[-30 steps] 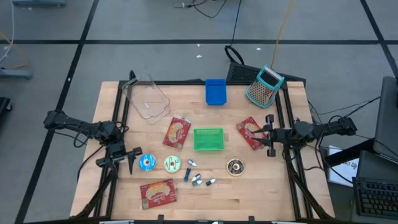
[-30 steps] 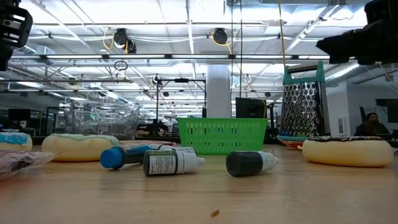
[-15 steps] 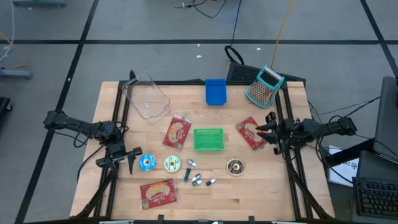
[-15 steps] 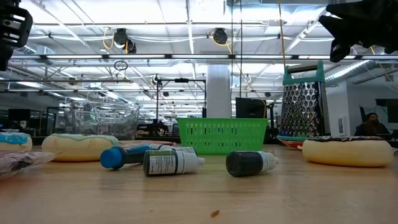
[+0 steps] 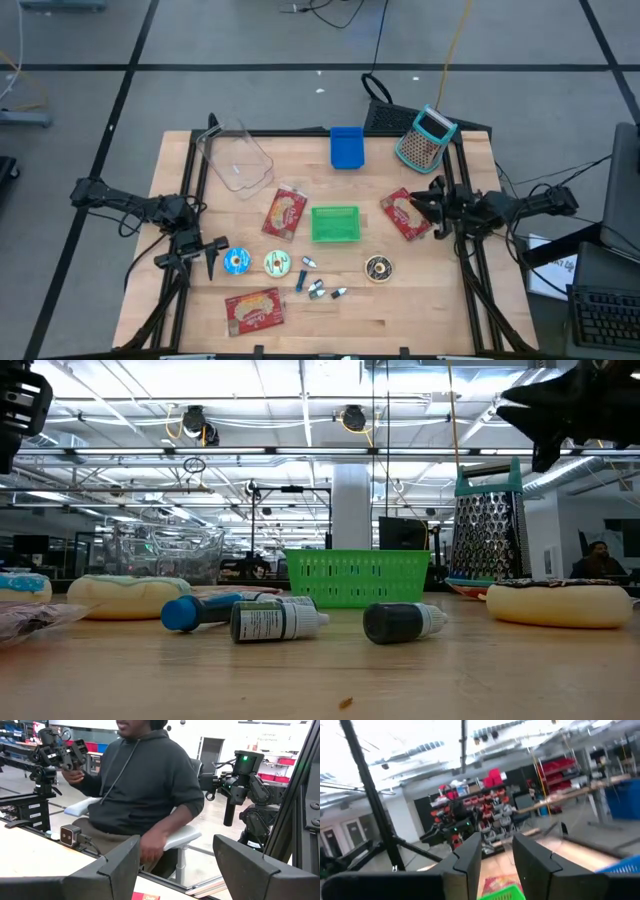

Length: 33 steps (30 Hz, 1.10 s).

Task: Pick & Place Food Item
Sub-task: Put the top right red popcorn bag into the transparent bin

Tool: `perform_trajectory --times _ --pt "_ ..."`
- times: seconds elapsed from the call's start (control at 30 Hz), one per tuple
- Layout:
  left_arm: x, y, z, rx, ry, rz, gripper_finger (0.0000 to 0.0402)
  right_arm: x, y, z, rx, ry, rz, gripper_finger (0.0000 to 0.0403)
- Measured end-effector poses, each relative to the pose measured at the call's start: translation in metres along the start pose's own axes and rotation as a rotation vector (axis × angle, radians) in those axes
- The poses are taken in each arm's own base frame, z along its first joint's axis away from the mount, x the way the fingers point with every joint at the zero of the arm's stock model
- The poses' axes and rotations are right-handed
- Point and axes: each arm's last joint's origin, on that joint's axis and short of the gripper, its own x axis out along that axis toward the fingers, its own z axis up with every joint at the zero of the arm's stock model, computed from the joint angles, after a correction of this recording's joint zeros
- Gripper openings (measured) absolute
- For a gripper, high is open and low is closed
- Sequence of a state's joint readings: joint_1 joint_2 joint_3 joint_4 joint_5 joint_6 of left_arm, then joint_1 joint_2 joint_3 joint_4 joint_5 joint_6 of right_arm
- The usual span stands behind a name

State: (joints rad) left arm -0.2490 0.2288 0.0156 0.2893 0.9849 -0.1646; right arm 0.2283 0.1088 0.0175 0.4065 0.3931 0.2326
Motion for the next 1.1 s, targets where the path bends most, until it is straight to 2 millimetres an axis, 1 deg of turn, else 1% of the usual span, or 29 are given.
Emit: perform_trajectory --times 0.1,0.23,0.3,0.4,0.47,0.53,0.6,0.7,0.77,0.9,1.1 --pt "0.000 0.000 0.000 0.000 0.000 0.000 0.0253 0.006 0.000 -0.009 0.024 0.079 -0.021 0.0132" --pt "0.000 0.000 0.000 0.000 0.000 0.000 0.0253 0.016 0.000 -0.027 -0.021 0.264 -0.083 0.0192" --pt "0.000 0.000 0.000 0.000 0.000 0.000 0.0253 0.028 0.005 -0.024 -0.048 0.347 -0.139 0.0221" --pt "0.000 0.000 0.000 0.000 0.000 0.000 0.0253 0.046 0.008 -0.021 -0.114 0.524 -0.308 0.0247" --pt "0.000 0.000 0.000 0.000 0.000 0.000 0.0253 0.056 0.006 -0.024 -0.156 0.668 -0.415 0.0252" --pt "0.000 0.000 0.000 -0.001 0.000 0.000 0.0253 0.069 0.005 -0.025 -0.172 0.766 -0.489 0.0252" --pt "0.000 0.000 0.000 0.000 0.000 0.000 0.0253 0.083 0.004 -0.028 -0.172 0.844 -0.523 0.0249" --pt "0.000 0.000 0.000 0.000 0.000 0.000 0.0253 0.097 -0.003 -0.042 -0.191 0.985 -0.547 0.0243" --pt "0.000 0.000 0.000 0.000 0.000 0.000 0.0253 0.105 -0.008 -0.050 -0.210 1.029 -0.559 0.0240" --pt "0.000 0.000 0.000 0.000 0.000 0.000 0.0253 0.108 -0.023 -0.065 -0.237 1.111 -0.629 0.0234" --pt "0.000 0.000 0.000 0.000 0.000 0.000 0.0253 0.106 -0.039 -0.075 -0.245 1.189 -0.710 0.0226"
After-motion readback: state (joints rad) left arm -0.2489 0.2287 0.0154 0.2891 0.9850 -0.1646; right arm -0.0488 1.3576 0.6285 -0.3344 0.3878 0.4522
